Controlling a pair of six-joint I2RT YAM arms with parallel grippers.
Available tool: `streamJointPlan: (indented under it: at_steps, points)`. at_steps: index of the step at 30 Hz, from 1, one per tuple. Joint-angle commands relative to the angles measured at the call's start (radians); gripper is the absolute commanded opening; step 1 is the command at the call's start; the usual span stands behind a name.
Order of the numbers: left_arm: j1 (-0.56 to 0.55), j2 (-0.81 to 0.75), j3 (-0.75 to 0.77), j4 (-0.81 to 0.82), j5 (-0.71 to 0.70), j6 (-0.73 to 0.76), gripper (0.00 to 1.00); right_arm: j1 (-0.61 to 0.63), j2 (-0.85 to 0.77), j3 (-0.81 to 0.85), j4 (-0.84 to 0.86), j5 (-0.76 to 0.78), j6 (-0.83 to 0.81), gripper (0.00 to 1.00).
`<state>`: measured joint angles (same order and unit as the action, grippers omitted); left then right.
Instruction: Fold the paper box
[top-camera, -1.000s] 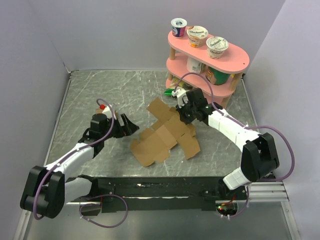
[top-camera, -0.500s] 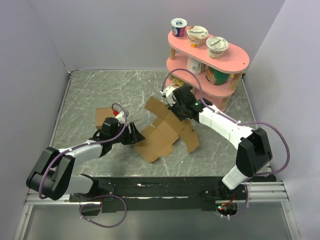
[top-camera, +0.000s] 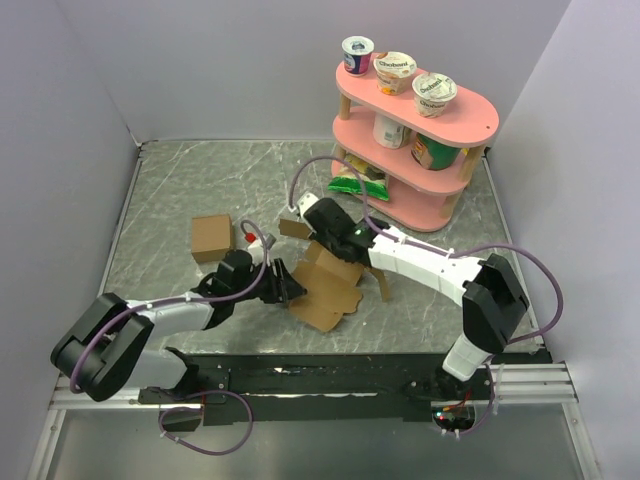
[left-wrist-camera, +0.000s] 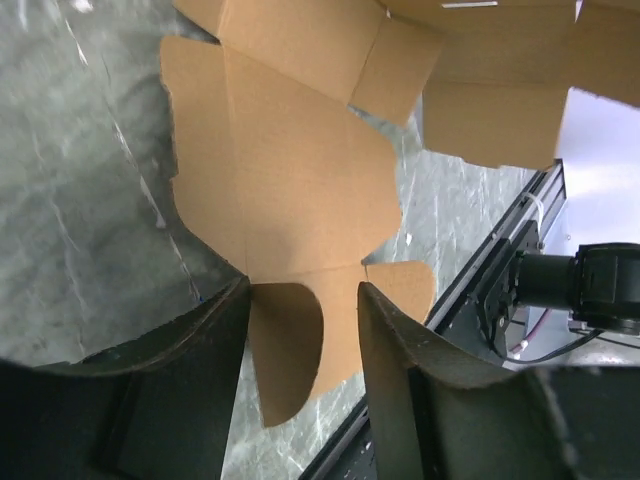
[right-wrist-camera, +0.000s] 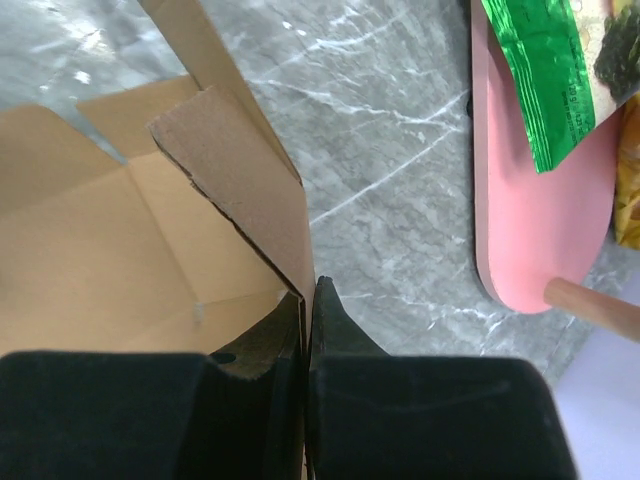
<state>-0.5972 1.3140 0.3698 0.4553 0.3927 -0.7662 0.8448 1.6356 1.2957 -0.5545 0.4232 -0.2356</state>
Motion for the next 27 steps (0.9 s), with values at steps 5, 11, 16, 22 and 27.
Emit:
streamJointPlan:
  at_steps: [5,11,16,22,27]
  points:
    - [-0.024,-0.125,-0.026,-0.070,-0.121,0.011,0.78,0.050,-0.008,-0.116,0.135,0.049,0.105,0.03]
    - [-0.013,-0.199,0.006,-0.116,-0.198,0.079,0.93,0.050,-0.057,-0.197,0.226,0.011,0.096,0.03]
    - [-0.012,-0.026,0.099,-0.026,-0.187,0.163,0.80,0.050,-0.063,-0.205,0.229,-0.007,0.107,0.03]
    - [-0.012,0.116,0.162,0.065,-0.226,0.241,0.72,0.050,-0.063,-0.214,0.235,-0.040,0.130,0.03]
    - [-0.012,0.212,0.169,0.202,-0.186,0.266,0.66,0.050,-0.068,-0.208,0.238,-0.061,0.134,0.03]
